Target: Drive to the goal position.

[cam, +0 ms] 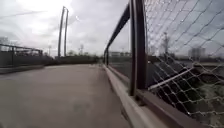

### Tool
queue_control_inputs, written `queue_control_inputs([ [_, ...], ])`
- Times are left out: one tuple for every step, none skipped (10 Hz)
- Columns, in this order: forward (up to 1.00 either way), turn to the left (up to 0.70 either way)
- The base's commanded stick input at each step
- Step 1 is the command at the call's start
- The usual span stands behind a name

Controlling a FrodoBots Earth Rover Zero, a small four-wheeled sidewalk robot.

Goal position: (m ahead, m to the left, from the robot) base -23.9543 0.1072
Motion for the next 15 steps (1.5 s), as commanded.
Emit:
queue_control_inputs([
  [0.04,0.0],
  [0.04,0.0],
  [0.05,0.0],
  [0.05,0.0],
  [0.04,0.0],
  [0.04,0.0],
  [0.04,0.0],
  [0.04,0.0],
  [0.04,0.0],
  [0.04,0.0],
  [0.04,0.0],
  [0.04,0.0],
  [0.04,0.0],
  [0.05,0.0],
  [0.04,0.0],
])
